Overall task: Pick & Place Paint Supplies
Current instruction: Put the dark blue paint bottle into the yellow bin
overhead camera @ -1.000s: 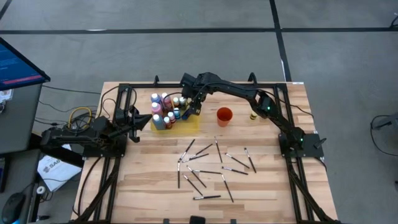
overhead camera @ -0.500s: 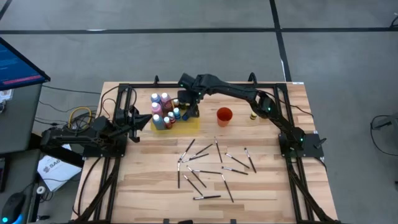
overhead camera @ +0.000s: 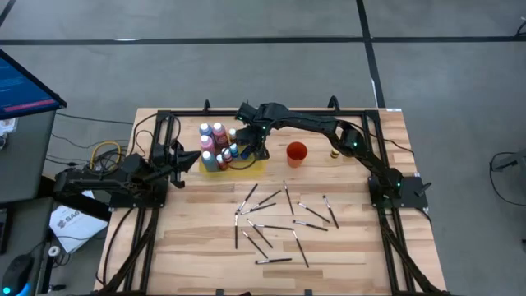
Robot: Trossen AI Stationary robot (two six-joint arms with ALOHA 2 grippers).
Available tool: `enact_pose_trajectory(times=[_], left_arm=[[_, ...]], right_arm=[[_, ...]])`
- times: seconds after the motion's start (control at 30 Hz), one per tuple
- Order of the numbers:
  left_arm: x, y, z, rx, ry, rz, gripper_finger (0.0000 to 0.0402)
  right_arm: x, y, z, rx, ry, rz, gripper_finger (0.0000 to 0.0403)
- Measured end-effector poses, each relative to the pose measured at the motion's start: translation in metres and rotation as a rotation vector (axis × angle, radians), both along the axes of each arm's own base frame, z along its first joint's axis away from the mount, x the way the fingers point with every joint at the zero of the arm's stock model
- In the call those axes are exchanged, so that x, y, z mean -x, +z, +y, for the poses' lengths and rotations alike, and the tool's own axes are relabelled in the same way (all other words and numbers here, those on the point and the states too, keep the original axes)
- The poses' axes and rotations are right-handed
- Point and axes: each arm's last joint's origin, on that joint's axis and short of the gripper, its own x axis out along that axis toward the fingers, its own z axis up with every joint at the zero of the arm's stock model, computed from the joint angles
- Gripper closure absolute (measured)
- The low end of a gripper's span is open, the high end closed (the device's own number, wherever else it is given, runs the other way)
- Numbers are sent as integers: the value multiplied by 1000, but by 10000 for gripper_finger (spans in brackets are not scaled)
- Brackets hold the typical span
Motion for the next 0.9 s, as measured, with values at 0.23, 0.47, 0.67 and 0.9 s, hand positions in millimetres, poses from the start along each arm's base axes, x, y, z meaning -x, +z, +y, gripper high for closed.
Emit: enact_pose_trajectory(times=[0.23, 0.47, 0.67, 0.9], left_arm=[[0, 0, 0, 0, 0, 0, 400], [0, 0, 0, 0, 0, 0, 400], [0, 0, 0, 0, 0, 0, 400], [0, 0, 0, 0, 0, 0, 400]], right_arm=[[5, -1, 3, 62, 33, 73, 218], [7, 20, 10, 25, -18, 63, 187], [27, 95, 24, -18, -52, -83, 180], [74, 177, 39, -41, -164, -237, 185]])
